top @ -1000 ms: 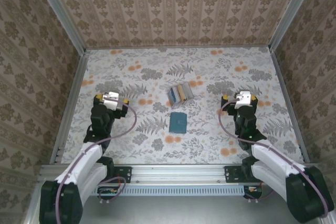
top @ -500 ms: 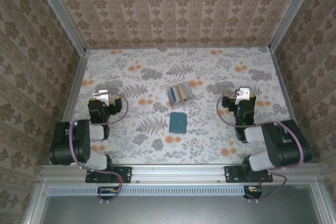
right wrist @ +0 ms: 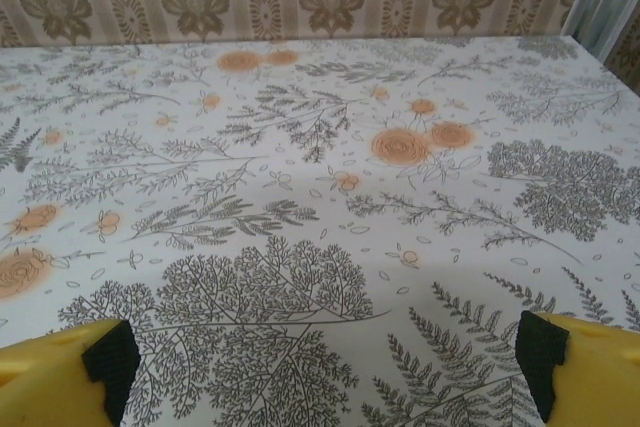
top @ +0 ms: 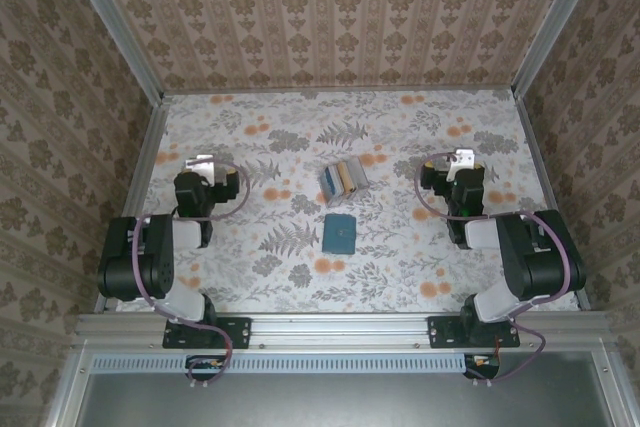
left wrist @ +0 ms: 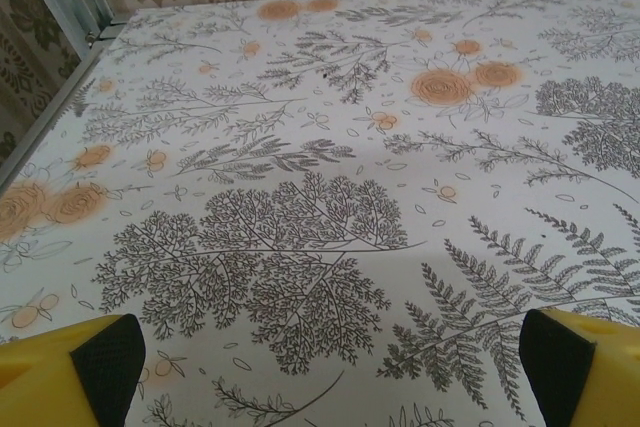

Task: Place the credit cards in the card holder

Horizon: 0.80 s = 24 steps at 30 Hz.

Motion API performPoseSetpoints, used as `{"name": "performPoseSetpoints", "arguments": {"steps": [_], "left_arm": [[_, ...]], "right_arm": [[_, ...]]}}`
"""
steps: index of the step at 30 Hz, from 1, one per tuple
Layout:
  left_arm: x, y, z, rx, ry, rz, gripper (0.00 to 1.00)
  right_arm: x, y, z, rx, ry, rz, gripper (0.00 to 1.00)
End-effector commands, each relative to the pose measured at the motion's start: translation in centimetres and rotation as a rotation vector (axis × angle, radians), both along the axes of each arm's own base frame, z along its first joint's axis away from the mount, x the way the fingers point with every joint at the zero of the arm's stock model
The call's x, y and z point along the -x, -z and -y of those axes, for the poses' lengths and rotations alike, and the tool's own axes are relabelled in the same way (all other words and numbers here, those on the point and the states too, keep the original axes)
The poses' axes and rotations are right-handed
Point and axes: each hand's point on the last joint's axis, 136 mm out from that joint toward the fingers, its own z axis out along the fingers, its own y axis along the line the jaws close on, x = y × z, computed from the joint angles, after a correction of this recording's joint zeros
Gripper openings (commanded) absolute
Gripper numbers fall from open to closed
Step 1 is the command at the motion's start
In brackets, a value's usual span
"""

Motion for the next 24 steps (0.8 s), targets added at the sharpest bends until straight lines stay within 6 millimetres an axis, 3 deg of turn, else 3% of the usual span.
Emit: {"name": "performPoseSetpoints", "arguments": {"steps": [1,24], "left_arm": [[-0.16,-0.43,-0.01,-0.027,0.001,0.009,1.0],[-0.16,-0.45,-0.04,-0.027,0.0,0.009,1.0]], "right_arm": [[0.14,0.15,-0.19,-0.018,-0.01,-0.013,1.0],[0.18,0.2,-0.28,-0.018,-0.015,-0.015,1.0]]}}
